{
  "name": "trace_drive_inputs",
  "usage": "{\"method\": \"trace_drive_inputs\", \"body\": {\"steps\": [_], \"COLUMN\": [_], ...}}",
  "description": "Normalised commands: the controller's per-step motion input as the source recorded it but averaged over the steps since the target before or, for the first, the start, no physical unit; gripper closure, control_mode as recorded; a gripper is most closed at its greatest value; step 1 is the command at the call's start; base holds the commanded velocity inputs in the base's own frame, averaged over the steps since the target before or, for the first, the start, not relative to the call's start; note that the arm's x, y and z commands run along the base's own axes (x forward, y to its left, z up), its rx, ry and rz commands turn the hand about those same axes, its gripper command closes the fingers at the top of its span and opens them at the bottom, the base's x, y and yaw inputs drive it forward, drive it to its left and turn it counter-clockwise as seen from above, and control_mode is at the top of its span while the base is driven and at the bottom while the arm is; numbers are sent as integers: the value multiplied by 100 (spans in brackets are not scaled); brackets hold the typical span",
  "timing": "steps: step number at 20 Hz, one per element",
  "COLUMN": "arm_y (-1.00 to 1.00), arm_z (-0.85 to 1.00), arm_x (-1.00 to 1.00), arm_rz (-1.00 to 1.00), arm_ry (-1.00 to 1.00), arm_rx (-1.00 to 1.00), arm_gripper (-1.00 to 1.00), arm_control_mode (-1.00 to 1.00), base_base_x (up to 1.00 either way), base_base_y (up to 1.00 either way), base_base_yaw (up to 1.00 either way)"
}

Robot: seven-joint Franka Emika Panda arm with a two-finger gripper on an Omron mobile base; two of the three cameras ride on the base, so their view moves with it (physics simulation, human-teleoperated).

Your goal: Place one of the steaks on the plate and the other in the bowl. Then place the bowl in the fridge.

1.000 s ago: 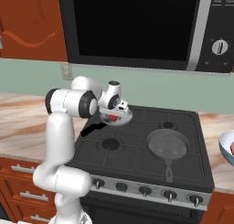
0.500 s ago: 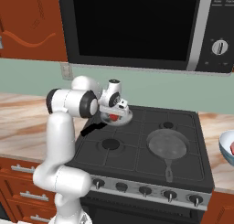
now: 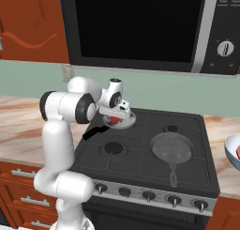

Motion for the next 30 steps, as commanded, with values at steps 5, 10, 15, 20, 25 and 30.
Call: {"method": "trace_drive_inputs", "body": {"steps": [5,10,15,20,25,30], "arm_y": [0,0,0,0,0,0], "arm_z": [52,31,27,30,29,43], "arm_x": [-80,-80,-99,-100,-100,-100], "arm_rz": [-1,-1,0,0,0,0], "arm_ry": [0,0,-4,-5,-4,-3], "arm_rx": [0,0,0,0,0,0], "arm_gripper": [100,100,100,100,100,100], "arm_control_mode": [-100,-100,-100,-100,-100,-100], "base_base_x": [0,0,0,0,0,0], "base_base_y": [0,0,0,0,0,0], "base_base_yaw": [0,0,0,0,0,0]}}
